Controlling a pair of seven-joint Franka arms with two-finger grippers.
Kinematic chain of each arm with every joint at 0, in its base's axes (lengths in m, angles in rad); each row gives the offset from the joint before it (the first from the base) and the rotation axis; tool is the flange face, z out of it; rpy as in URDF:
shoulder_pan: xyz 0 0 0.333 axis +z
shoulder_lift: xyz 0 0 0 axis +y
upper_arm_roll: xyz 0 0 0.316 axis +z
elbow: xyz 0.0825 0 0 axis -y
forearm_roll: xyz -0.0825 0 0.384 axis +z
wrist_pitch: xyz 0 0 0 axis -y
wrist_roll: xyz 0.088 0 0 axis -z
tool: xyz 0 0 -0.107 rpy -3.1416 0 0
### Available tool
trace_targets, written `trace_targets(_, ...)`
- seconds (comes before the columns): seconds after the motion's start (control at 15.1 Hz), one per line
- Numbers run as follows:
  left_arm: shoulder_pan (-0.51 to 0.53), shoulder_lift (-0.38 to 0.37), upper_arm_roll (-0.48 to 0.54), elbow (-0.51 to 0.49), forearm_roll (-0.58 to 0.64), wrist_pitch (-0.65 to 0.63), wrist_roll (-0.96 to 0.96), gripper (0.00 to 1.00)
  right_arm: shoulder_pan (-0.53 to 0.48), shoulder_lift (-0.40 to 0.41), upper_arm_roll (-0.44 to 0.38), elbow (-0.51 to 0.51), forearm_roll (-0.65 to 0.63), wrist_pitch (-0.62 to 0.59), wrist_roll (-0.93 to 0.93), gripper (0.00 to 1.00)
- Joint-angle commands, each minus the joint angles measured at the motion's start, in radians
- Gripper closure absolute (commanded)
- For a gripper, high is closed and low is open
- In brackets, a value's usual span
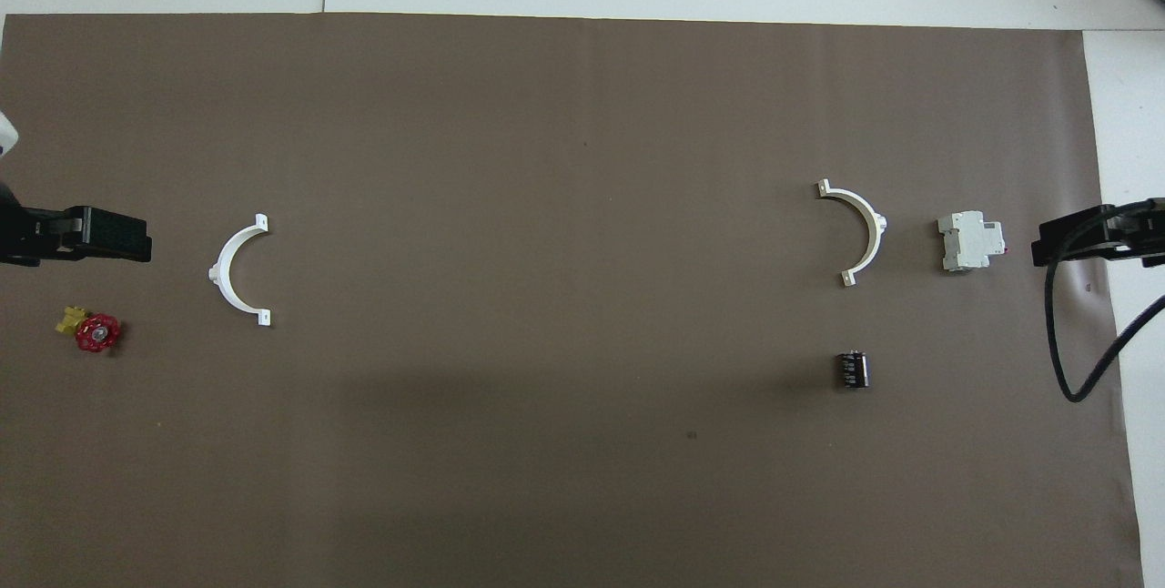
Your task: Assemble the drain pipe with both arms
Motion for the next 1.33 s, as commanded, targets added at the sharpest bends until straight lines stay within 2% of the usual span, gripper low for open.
trace_targets(0.0,0.000,-0.009,0.004,0.001,-0.011,-0.011,-0.006,0.00,-0.005,-0.019,0.006,-0.013,-0.003,-0.016,-0.024,0.00)
trace_targets(0.93,0.003,-0.009,0.004,0.000,-0.011,-0.011,-0.007,0.00,-0.014,-0.033,0.006,-0.060,-0.003,0.067,-0.025,0.00)
trace_targets(1.13,0.003,-0.009,0.004,0.000,-0.011,-0.011,-0.007,0.00,-0.008,-0.030,0.007,-0.111,0.000,0.137,-0.036,0.00)
trace_targets(1.26,0.003,-0.009,0.004,0.000,-0.011,-0.011,-0.007,0.00,-0.019,-0.003,0.006,-0.164,0.038,0.256,-0.115,0.00)
